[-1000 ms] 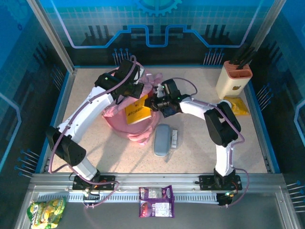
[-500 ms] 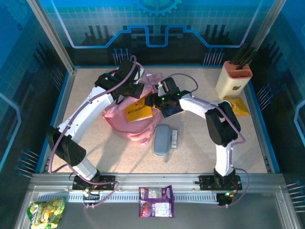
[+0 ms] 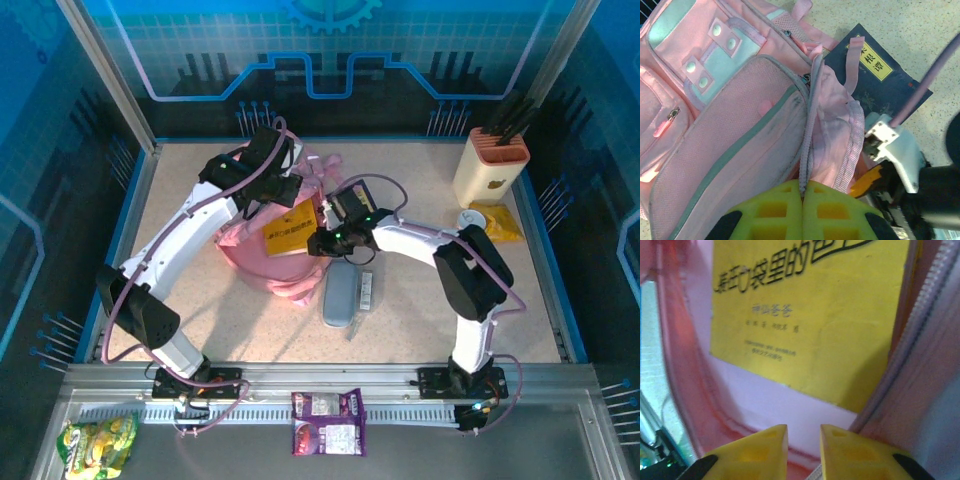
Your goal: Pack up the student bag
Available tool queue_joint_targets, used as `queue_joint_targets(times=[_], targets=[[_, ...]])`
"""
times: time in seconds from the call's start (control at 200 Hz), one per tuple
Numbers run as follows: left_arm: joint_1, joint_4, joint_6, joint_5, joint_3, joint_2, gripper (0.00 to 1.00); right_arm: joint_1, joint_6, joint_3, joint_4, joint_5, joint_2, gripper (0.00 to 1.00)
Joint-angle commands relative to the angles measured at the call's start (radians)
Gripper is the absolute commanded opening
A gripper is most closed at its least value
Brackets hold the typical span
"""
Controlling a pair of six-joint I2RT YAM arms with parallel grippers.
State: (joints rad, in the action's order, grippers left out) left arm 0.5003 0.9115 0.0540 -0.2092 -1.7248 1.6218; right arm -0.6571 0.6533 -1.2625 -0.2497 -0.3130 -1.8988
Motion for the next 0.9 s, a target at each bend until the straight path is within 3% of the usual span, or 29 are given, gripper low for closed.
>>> queue_joint_targets(times=[0.0,0.32,0.47,0.69,0.891], targets=[[0.003,-0.053,0.020,-0.010,-0.004,-0.066,0.00,-0.021,-0.007,-0.061,0.026,0.044,-0.049,0.22],[0.004,-0.051,0.008,-0.005,-0.010,-0.073,0.00,-0.027,0.027,-0.146,0.127,0.175,-0.137,0.17],[0.003,-0.035,-0.014,-0.023,-0.007,-0.073,0.00,-0.029,0.026,-0.159,0.141,0.145,-0.126,0.18],[-0.001,-0.046,-0.034,-0.031,0.061,-0.074,0.00,0.003,0.008,0.021,0.197,0.076,0.054,0.26],[-0.003,-0.068,-0.024,-0.028,0.177,-0.086,0.00,0.035,-0.044,0.109,0.120,0.017,0.219,0.38]])
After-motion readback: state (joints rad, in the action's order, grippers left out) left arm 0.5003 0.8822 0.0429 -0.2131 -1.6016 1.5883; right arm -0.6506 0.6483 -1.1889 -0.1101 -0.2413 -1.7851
